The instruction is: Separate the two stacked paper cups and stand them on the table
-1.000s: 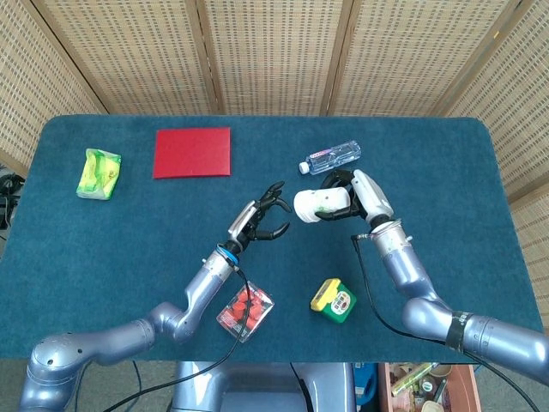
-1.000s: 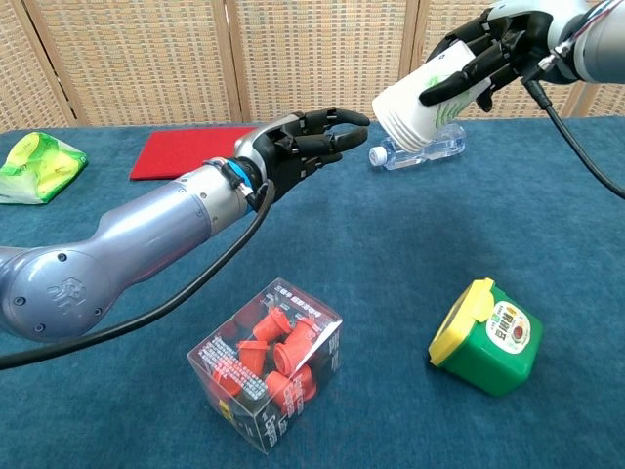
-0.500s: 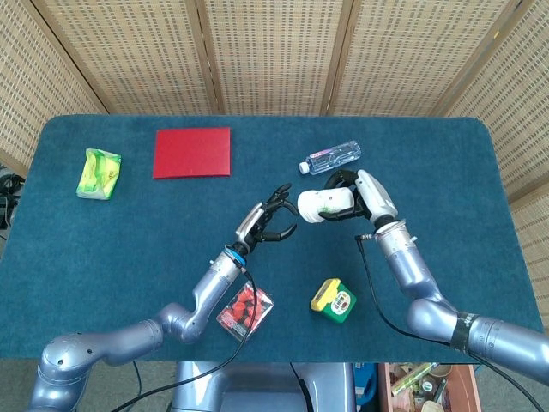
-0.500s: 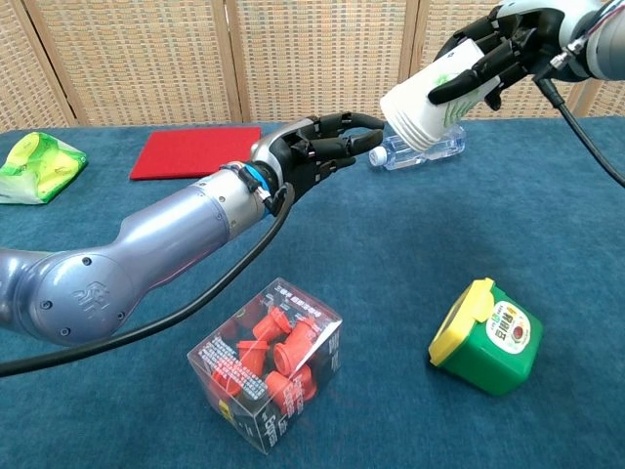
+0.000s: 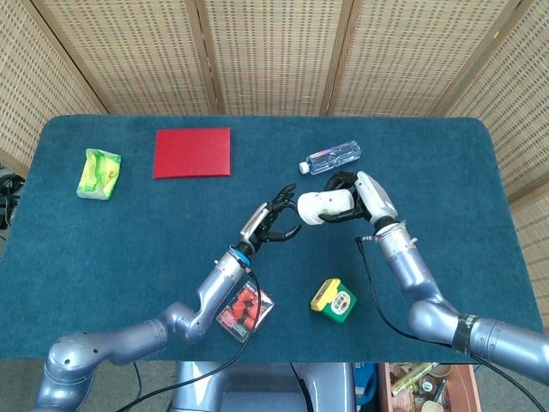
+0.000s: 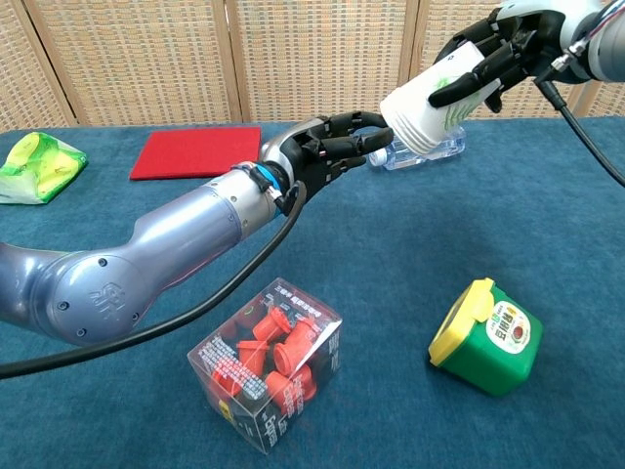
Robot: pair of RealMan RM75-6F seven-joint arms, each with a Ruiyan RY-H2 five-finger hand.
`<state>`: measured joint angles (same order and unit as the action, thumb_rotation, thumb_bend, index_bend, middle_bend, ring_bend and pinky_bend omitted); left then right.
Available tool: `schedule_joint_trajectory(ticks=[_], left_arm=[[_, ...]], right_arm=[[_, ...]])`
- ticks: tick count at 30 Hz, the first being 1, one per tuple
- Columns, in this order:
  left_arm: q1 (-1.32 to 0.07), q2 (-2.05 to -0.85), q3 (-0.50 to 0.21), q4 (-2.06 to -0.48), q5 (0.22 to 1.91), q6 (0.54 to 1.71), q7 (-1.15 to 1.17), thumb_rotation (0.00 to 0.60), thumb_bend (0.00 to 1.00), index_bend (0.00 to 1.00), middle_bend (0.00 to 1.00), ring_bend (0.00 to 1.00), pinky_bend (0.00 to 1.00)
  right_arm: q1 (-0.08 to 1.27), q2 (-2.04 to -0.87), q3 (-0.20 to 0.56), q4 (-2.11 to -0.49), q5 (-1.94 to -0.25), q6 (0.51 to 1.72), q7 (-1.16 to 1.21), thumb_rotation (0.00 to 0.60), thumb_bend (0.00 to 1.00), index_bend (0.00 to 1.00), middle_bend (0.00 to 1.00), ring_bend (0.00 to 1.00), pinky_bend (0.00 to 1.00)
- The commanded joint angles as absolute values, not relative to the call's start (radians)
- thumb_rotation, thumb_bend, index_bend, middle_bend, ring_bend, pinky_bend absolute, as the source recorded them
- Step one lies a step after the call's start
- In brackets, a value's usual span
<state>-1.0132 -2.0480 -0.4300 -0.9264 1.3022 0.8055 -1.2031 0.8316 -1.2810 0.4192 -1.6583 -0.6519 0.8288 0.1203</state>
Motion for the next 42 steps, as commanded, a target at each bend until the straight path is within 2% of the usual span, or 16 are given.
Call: schedule_joint_trajectory(ticks=[1,16,28,42], left_arm=[[-1.024,-2.059,-0.428,-0.904,1.315,0.807,-1.228,0.600,0.38,0.48,0.00,0.00,0.00],[-1.058,-2.084,-0.426,-0.849,1.329,0.800,-1.287,0.600,0.39,0.53,0.00,0.00,0.00],[-1.060,-2.097,-0.423,-0.839,1.320,0.809,-1.274,0.600,0.39,0.65,0.01,0.00,0.00],[-1.052,-2.093,-0.425,-0.861,1.309,0.814,-1.254,0.600,0.39,0.69,0.01,0.00,0.00]], right_arm=[[0.831,-1.280,0.418,-1.659,-0.651,0.828,0.120,0.600,0.22,0.74,0.61,0.47,0.73],[0.828,-1.275,0.407,-1.662,-0.653,0.817,0.124,0.600,0.22,0.74,0.61,0.47,0.73],[0.823,-1.265,0.406,-1.673,-0.660,0.822,0.125,0.600,0.22,0.74,0.62,0.47,0.73],[0.814,-1.257,0.404,-1.680,-0.670,0.827,0.132,0.600,0.22,0.74,0.62,0.47,0.73]])
